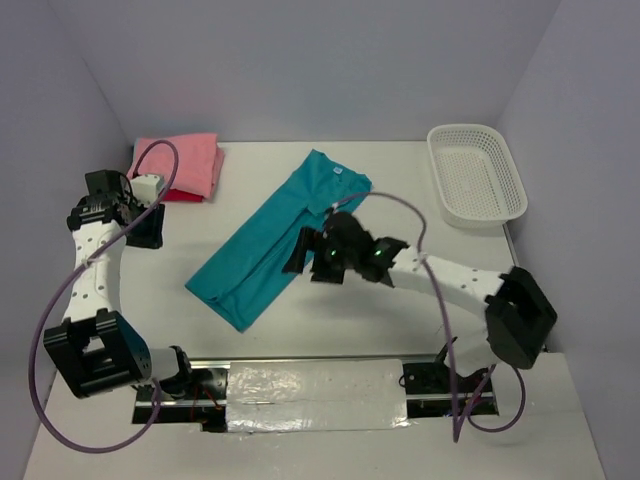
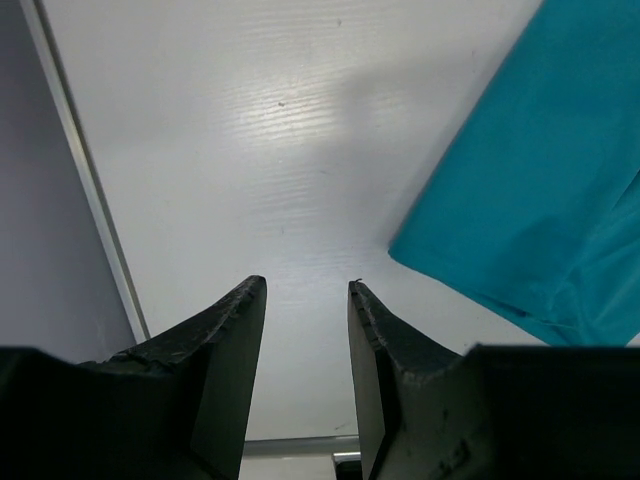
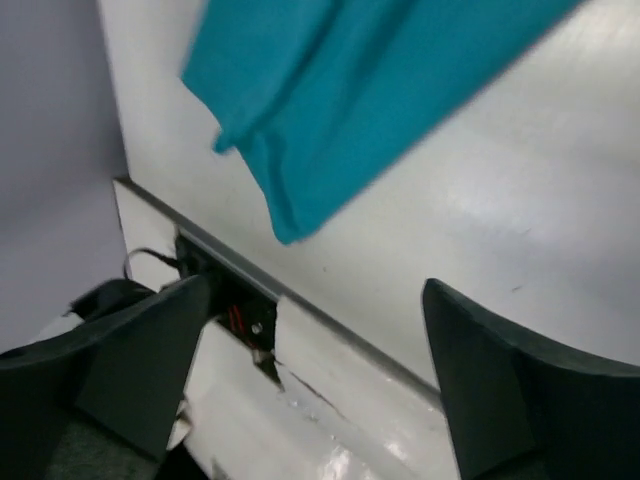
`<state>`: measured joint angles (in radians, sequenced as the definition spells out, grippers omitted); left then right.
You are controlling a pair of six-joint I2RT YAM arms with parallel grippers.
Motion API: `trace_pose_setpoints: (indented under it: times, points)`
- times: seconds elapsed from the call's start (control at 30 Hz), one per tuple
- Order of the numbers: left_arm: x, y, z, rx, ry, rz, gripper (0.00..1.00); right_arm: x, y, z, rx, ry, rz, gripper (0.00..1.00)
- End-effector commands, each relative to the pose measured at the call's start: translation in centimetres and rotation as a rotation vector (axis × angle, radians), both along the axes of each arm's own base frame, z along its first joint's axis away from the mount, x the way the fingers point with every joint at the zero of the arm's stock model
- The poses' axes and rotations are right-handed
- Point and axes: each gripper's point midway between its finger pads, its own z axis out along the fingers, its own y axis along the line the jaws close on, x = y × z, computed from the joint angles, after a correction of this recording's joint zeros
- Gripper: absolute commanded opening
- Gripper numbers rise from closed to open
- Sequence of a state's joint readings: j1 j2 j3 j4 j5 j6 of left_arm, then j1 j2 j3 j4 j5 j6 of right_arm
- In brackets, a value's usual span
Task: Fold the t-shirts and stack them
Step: Rotate the tshirt 90 degrees
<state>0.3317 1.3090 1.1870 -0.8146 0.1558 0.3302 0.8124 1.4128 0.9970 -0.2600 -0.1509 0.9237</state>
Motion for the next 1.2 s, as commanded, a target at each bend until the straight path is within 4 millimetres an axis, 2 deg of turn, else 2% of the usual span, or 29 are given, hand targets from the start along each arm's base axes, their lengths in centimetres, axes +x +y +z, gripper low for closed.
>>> trace_pose_setpoints:
  times: [0.0, 0.03, 0.07, 0.1, 0.17, 0.23, 0.27, 0.3, 0.33, 0.37, 0.43, 0.63, 0.7, 0.73, 0.77, 0.83, 0.93, 0.97, 1.03, 1.07, 1.17]
  points:
    - [-1.5, 0.6, 2.1, 0.036, -0.007, 0.067, 0.51, -2.0, 5.2, -2.4, 0.162, 0.158, -0.108, 0.9]
    - [-1.6, 0.6, 3.1, 0.042, -0.027, 0.068, 0.51, -4.2, 6.9, -4.0, 0.129, 0.189, -0.081, 0.86]
    - [-2.0, 0.4, 3.3, 0.037, -0.02, 0.065, 0.51, -4.7, 8.3, -3.6, 0.153, 0.226, -0.104, 0.83]
    - [-2.1, 0.1, 3.8, 0.034, -0.029, 0.056, 0.51, -5.4, 9.1, -4.2, 0.149, 0.259, -0.109, 0.8]
    - [-2.3, -0.1, 4.5, 0.034, -0.048, 0.047, 0.52, -7.3, 11.3, -6.5, 0.151, 0.366, -0.112, 0.8]
    - [-2.4, -0.1, 4.9, 0.044, -0.063, 0.044, 0.52, -8.2, 12.8, -7.6, 0.149, 0.424, -0.123, 0.79]
    - [-2.4, 0.0, 5.0, 0.05, -0.065, 0.041, 0.52, -9.1, 13.2, -9.9, 0.111, 0.473, -0.122, 0.79]
    - [-2.4, 0.1, 5.1, 0.056, -0.067, 0.04, 0.52, -9.1, 13.9, -10.1, 0.123, 0.511, -0.145, 0.78]
    - [-2.5, 0.1, 5.0, 0.059, -0.065, 0.036, 0.52, -9.4, 14.0, -11.8, 0.101, 0.541, -0.163, 0.77]
    - [-2.5, 0.1, 5.0, 0.058, -0.063, 0.034, 0.52, -9.3, 14.5, -11.9, 0.118, 0.558, -0.171, 0.76]
    - [-2.6, -0.4, 4.7, 0.042, -0.059, 0.012, 0.52, -9.0, 14.5, -13.2, 0.106, 0.593, -0.224, 0.74]
    - [-2.8, -1.0, 4.5, 0.024, -0.07, -0.023, 0.52, -7.3, 14.2, -14.4, 0.096, 0.596, -0.32, 0.66]
    - [-2.7, -1.1, 4.5, 0.024, -0.075, -0.031, 0.52, -6.9, 14.8, -14.5, 0.095, 0.594, -0.31, 0.62]
    - [-2.7, -1.0, 4.5, 0.03, -0.073, -0.03, 0.52, -7.0, 14.8, -15.8, 0.061, 0.598, -0.293, 0.61]
    - [-2.7, -0.9, 4.5, 0.035, -0.072, -0.029, 0.52, -6.7, 15.9, -15.3, 0.074, 0.601, -0.269, 0.6]
    - [-2.7, -0.6, 4.5, 0.051, -0.068, -0.032, 0.52, -7.3, 16.6, -16.6, 0.059, 0.64, -0.237, 0.55]
    - [-2.6, -0.5, 4.6, 0.067, -0.074, -0.041, 0.52, -7.7, 16.6, -17.5, 0.065, 0.67, -0.235, 0.4]
    - [-2.6, -0.4, 4.5, 0.072, -0.074, -0.04, 0.52, -8.1, 16.0, -18.2, 0.053, 0.685, -0.249, 0.26]
    - [-2.6, -0.3, 4.5, 0.073, -0.074, -0.04, 0.52, -7.7, 15.5, -17.9, 0.083, 0.679, -0.264, 0.11]
    - [-2.6, -0.4, 4.5, 0.069, -0.077, -0.043, 0.52, -8.0, 14.6, -18.6, 0.068, 0.686, -0.276, 0.0]
    - [-2.5, -0.6, 4.3, 0.061, -0.072, -0.06, 0.52, -8.0, 13.7, -18.1, 0.062, 0.655, -0.25, 0.0]
